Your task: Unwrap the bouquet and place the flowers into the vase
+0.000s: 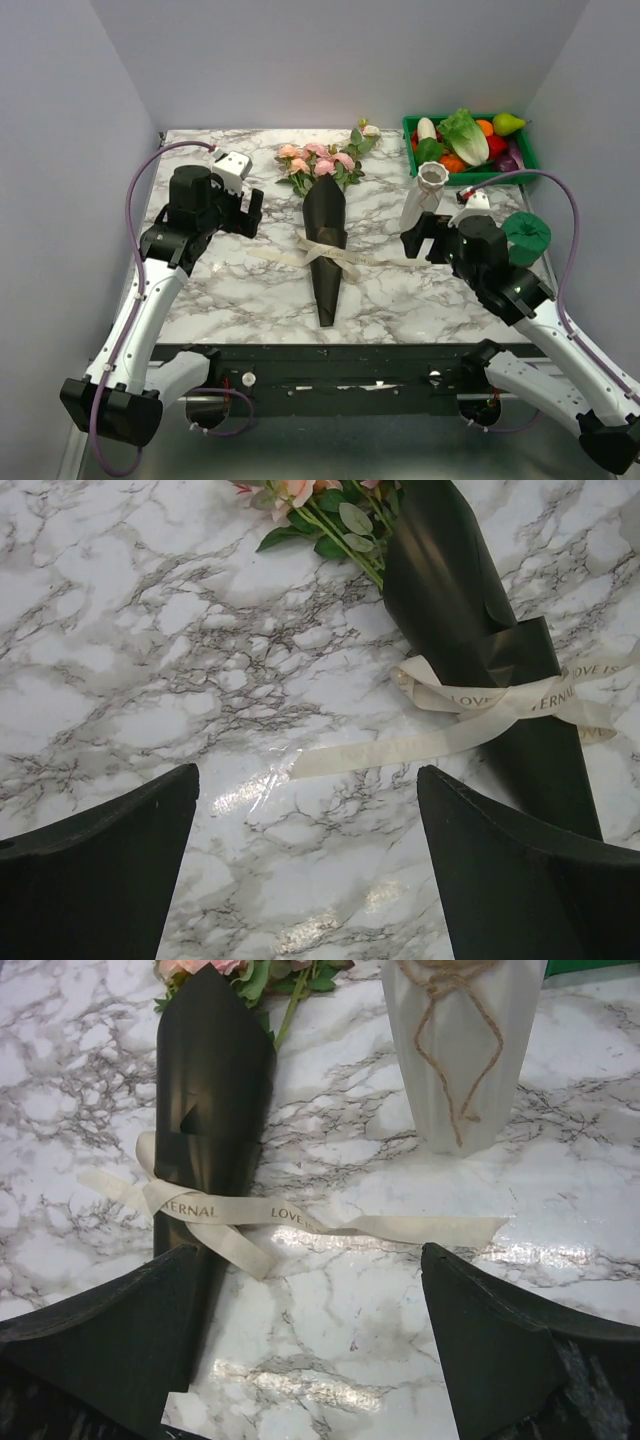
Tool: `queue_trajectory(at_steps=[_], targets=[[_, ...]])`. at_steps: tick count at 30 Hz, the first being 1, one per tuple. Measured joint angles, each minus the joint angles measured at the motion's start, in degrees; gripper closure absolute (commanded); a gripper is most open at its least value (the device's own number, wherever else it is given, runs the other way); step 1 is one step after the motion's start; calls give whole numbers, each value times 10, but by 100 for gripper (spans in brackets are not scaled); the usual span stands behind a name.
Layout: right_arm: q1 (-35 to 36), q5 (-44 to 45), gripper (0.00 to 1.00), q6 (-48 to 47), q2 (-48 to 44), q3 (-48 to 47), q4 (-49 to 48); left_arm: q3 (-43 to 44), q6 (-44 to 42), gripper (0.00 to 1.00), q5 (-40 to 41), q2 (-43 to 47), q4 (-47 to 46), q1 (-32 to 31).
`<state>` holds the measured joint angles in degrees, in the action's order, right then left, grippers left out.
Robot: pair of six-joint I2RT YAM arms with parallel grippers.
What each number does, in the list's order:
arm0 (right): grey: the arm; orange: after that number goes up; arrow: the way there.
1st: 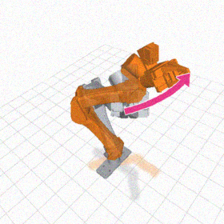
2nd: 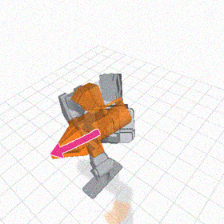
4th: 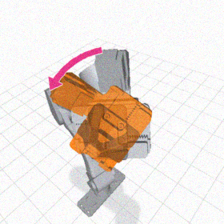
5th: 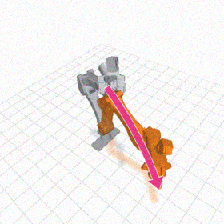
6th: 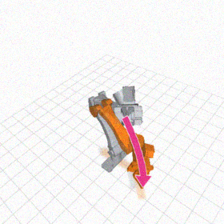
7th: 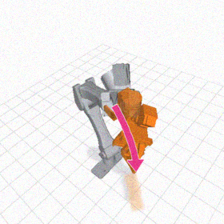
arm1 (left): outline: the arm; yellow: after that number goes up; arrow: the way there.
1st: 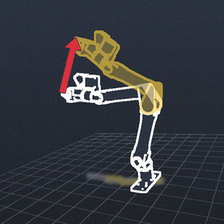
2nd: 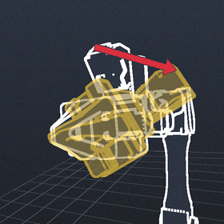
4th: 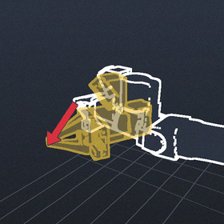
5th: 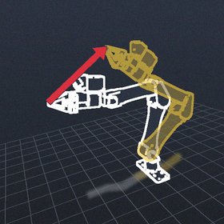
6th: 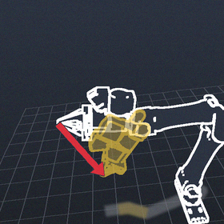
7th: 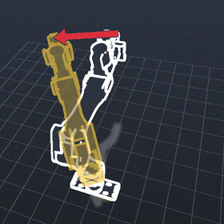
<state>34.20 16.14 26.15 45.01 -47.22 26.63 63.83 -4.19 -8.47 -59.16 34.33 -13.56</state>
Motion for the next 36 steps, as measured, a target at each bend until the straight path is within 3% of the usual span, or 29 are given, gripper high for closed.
queue_trajectory(at_steps=[17,22,29,36], targets=[[0,33,2,0,-25,12,-6,0,3,1,-38,-21,9,0],[0,34,8,5,36,14,-5,-3,-20,1,-56,-47,18,-23],[0,41,9,33,116,44,-22,-41,-71,1,-56,-114,22,-111],[0,57,10,53,226,24,-46,-44,-132,1,-71,-186,26,-127]])
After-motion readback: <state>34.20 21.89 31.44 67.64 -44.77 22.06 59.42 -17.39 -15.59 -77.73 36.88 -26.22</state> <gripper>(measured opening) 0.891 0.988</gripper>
